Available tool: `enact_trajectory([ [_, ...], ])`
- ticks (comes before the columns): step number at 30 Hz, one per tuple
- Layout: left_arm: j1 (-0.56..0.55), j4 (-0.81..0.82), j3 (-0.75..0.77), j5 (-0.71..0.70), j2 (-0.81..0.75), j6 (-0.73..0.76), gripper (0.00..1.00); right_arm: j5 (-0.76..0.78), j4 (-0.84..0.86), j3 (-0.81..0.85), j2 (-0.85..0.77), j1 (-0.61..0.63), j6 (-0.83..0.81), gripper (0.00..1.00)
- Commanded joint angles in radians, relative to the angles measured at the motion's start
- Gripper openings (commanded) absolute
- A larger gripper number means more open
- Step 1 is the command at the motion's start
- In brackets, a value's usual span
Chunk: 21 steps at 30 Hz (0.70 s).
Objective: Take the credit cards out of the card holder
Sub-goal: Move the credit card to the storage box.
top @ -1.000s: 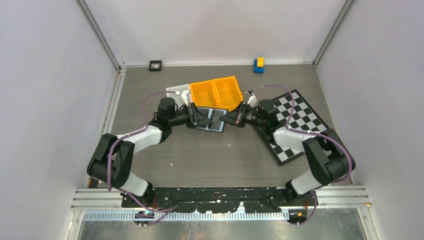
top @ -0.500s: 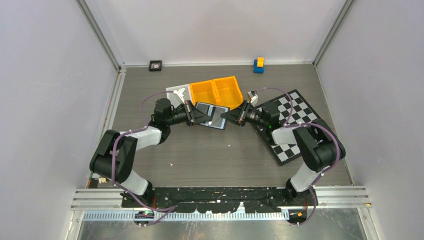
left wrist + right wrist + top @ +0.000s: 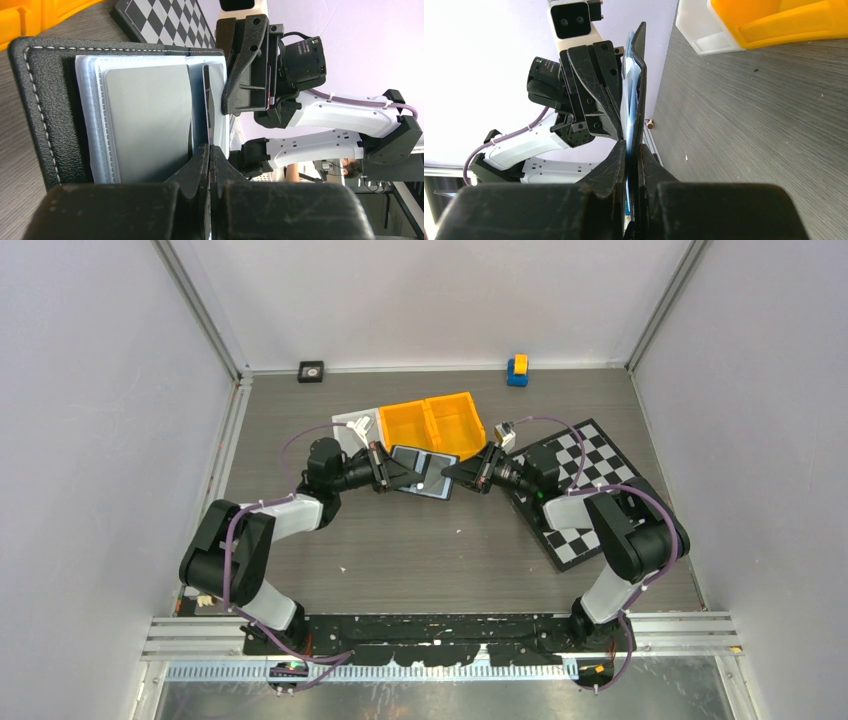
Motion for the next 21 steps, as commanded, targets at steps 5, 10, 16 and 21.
enact_trajectory([
  [5, -0.030, 0.032, 0.031, 0.074, 0.019, -0.009, 0.09, 0.013, 0.090, 0.001, 0.000, -0.020, 0.014, 0.01],
  [10, -0.041, 0.056, 0.034, 0.086, 0.033, -0.025, 0.23, 0.012, 0.099, 0.002, 0.003, -0.019, 0.019, 0.00],
  [16, -0.045, 0.069, 0.036, 0.091, 0.049, -0.038, 0.23, 0.011, 0.083, 0.007, 0.004, -0.015, 0.010, 0.01],
  [21, -0.045, 0.130, 0.033, 0.104, 0.069, -0.073, 0.10, 0.013, 0.060, 0.012, 0.006, -0.009, -0.003, 0.01],
])
